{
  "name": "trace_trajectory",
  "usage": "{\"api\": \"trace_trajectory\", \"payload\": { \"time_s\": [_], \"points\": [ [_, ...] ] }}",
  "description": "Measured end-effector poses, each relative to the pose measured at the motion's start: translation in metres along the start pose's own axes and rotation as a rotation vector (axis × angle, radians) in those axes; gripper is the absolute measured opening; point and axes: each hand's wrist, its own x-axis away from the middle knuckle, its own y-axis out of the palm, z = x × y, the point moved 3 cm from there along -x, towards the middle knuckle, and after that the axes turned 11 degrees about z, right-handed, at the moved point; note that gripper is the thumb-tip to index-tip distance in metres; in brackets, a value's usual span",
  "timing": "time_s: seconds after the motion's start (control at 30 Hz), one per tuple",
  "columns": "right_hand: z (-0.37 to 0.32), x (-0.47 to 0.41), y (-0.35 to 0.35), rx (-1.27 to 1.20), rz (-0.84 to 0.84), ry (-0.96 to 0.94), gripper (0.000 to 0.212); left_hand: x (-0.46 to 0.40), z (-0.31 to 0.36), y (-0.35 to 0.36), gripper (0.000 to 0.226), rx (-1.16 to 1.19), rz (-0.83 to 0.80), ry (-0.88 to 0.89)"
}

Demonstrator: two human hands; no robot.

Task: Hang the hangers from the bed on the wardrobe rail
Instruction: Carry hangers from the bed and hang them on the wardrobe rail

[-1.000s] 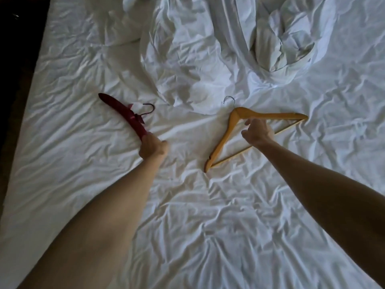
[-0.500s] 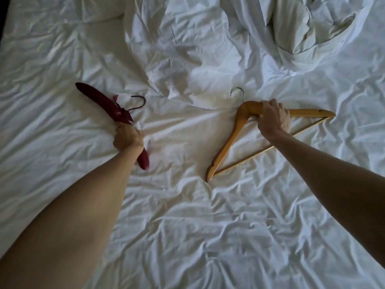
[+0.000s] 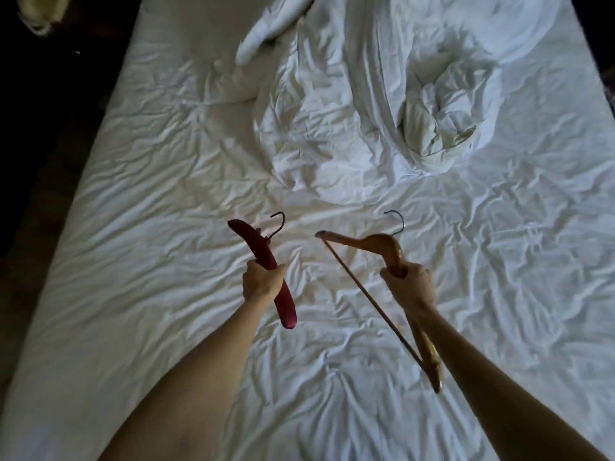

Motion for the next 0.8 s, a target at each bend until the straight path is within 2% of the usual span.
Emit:
{"api": "trace_trajectory", "payload": {
  "time_s": [0.17,0.33,0.47,0.63,0.8],
  "points": [
    [-0.056,0.085,-0.041,-0.191,-0.150,-0.046,0.019,0.088,0.000,-0.038,0.046,0.206,-0.108,0.079],
    [-0.082,0.151,-0.093,-0.364,-0.167,-0.115,0.023,0.174,0.009,-0.084,0.031,0.403,-0.187,0.183],
    [-0.090,0.194,-0.129,-0.452,-0.206,-0.195,0.013,0.230,0.009,-0.124,0.025,0.496,-0.195,0.226],
    [-0.110,0.239,-0.168,-0.481,-0.278,-0.350,0.015,0.293,-0.005,-0.175,0.022,0.578,-0.097,0.242],
    [-0.150,0.289,-0.193,-0.507,-0.389,-0.555,0.015,0.342,-0.032,-0.234,0.020,0.698,0.087,0.216]
  ]
}}
